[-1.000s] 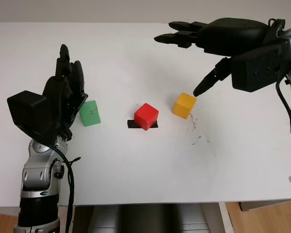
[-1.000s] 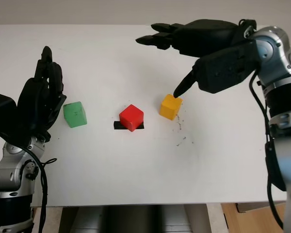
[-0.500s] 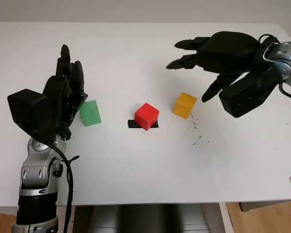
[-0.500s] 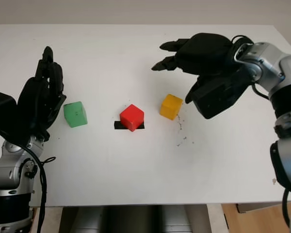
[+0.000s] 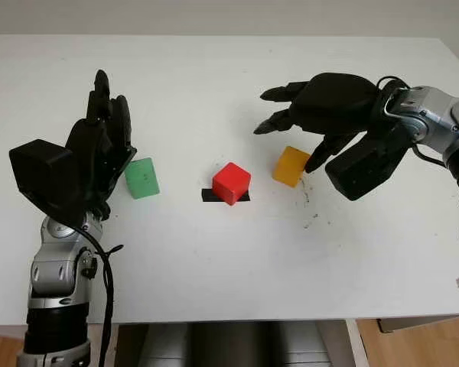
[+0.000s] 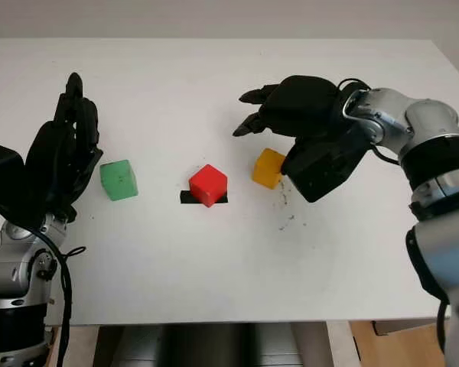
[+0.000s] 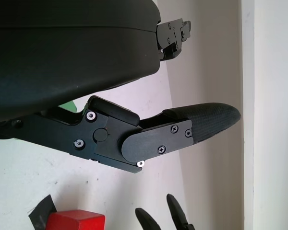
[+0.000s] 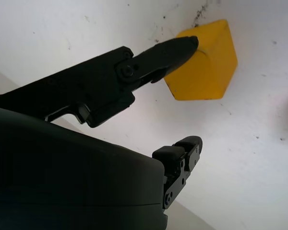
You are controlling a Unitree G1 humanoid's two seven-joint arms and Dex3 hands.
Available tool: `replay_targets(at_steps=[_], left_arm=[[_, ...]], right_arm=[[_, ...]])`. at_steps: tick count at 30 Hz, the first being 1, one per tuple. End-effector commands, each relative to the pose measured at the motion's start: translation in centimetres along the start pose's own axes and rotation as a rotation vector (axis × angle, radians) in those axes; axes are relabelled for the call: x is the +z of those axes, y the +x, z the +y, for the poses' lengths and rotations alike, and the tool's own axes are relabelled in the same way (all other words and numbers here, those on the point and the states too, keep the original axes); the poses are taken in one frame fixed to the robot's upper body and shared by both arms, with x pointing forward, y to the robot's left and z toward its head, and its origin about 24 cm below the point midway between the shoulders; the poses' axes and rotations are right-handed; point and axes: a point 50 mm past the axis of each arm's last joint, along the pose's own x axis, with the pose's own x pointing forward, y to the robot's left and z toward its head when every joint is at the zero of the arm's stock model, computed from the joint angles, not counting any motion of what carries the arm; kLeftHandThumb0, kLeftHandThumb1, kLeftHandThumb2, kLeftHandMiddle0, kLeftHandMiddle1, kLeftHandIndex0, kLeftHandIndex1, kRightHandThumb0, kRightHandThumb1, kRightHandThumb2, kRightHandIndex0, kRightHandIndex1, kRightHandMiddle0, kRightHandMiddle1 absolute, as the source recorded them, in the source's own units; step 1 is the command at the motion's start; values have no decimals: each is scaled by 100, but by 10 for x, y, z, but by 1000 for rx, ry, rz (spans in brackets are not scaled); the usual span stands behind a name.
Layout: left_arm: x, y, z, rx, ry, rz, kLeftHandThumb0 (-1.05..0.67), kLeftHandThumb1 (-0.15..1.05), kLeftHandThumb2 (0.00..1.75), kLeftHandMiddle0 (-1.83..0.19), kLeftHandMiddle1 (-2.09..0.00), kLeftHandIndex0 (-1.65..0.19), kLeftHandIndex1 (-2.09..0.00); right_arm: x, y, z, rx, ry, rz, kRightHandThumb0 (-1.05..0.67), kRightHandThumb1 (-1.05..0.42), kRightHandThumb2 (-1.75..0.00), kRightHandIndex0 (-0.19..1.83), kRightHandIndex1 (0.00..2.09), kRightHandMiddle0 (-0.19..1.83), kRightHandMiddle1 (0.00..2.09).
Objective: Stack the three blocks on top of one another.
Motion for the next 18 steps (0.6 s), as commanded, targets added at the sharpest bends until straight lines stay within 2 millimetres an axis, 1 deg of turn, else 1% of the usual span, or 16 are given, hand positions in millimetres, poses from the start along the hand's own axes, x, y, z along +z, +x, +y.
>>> replay_targets(at_steps=[1, 5, 9, 15, 18], left_arm=[[6, 0, 1, -3, 5, -22, -80, 105, 68, 19, 0, 19, 0], [6, 0, 1, -6, 12, -20, -80, 105, 68, 19, 0, 19, 0], [5, -1, 1, -1, 10, -19, -80, 105, 68, 19, 0, 19, 0], [4, 0, 1, -4, 9, -14, -80, 105, 68, 19, 0, 19, 0], [4, 0, 0, -7, 12, -13, -81, 105, 68, 19, 0, 19, 0]], right_arm=[[0, 0, 7, 23, -2, 0, -55, -81, -5, 13, 6, 46, 10], [1, -1, 13, 35, -7, -2, -55, -80, -5, 15, 6, 50, 11], [0, -2, 15, 55, -24, 0, -56, -81, -6, 14, 6, 49, 9], [-3, -4, 15, 46, -26, 11, -56, -81, -6, 15, 6, 49, 8], [-4, -5, 12, 34, -6, 14, -54, -82, -6, 14, 5, 45, 5]])
